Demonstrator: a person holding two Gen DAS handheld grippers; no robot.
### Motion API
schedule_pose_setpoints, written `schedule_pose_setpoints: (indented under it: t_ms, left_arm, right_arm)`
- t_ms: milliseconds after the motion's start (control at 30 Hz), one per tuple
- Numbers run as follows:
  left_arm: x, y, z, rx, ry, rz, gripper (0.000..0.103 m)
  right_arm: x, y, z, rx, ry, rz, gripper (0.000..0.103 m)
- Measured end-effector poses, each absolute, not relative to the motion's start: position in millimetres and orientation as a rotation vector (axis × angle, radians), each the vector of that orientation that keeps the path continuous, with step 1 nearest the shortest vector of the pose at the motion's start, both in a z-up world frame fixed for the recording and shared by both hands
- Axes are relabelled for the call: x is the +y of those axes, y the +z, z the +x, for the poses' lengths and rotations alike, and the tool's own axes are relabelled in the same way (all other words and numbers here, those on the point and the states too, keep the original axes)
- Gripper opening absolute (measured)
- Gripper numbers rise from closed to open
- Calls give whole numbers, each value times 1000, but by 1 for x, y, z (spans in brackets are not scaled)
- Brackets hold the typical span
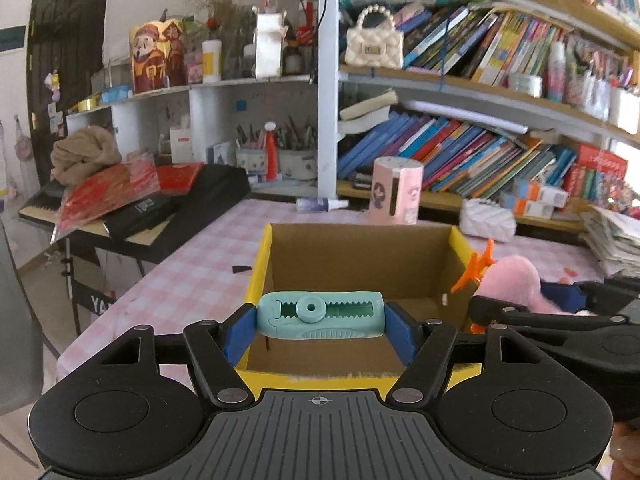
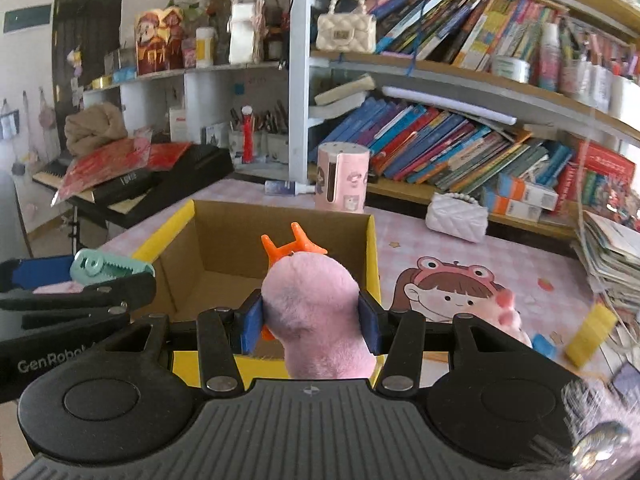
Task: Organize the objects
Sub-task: 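Carry both held objects over the open yellow box, then open both grippers to drop the plush and tape dispenser into the box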
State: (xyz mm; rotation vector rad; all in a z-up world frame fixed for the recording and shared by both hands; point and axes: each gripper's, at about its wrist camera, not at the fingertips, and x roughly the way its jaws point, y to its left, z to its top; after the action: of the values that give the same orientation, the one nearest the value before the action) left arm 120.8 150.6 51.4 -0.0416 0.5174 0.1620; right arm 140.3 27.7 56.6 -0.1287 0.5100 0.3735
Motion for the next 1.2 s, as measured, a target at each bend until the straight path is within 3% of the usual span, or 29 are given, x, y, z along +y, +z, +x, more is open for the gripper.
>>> schedule_pose_setpoints:
  t_ms: [700,1200]
  left_arm:
    - [142,3,189,713,271,21,70]
    - [134,-1,203,732,308,75,69]
  right_arm:
    - [53,5,228,591,597,-445,46]
    - [55,0,256,621,763,-546,46]
